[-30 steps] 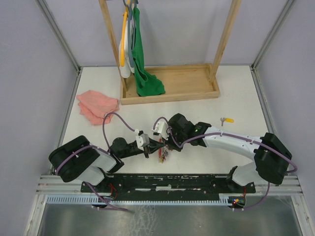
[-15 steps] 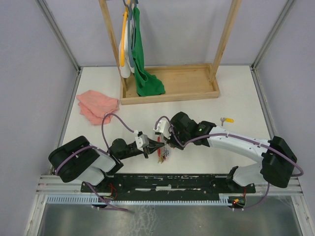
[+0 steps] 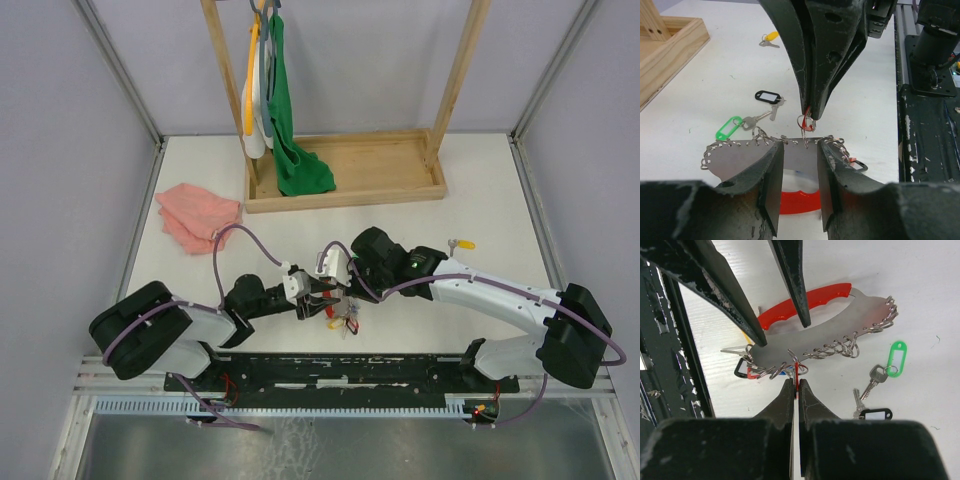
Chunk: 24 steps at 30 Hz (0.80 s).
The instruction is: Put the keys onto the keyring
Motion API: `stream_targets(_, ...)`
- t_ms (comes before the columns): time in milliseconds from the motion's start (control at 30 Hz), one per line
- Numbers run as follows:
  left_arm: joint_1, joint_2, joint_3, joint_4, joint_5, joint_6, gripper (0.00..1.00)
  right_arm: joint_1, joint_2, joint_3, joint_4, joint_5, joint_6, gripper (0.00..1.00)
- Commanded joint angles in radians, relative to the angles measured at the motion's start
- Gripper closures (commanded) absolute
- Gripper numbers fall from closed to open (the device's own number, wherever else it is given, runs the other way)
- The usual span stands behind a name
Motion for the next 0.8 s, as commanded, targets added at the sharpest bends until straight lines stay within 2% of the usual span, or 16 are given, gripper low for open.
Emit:
stream_targets(0,-0.005,0.021,0.065,-0.021,0.075,0.056,0.58,-0.003,-0.022,0.053,0.020,-0.010,-0.029,0.99)
stream_targets(467,-0.007,0.123,0.120,-0.051,0.063,0.030,0.57,-0.002,-0.022,0.070,0.024,-0.022,-0.030,0.99)
stream_targets(767,-0.007,0.125,0.153,-0.088,0.031,0.029,0.63,0.005,-0.020,0.073,0.021,-0.039,-0.034,0.99)
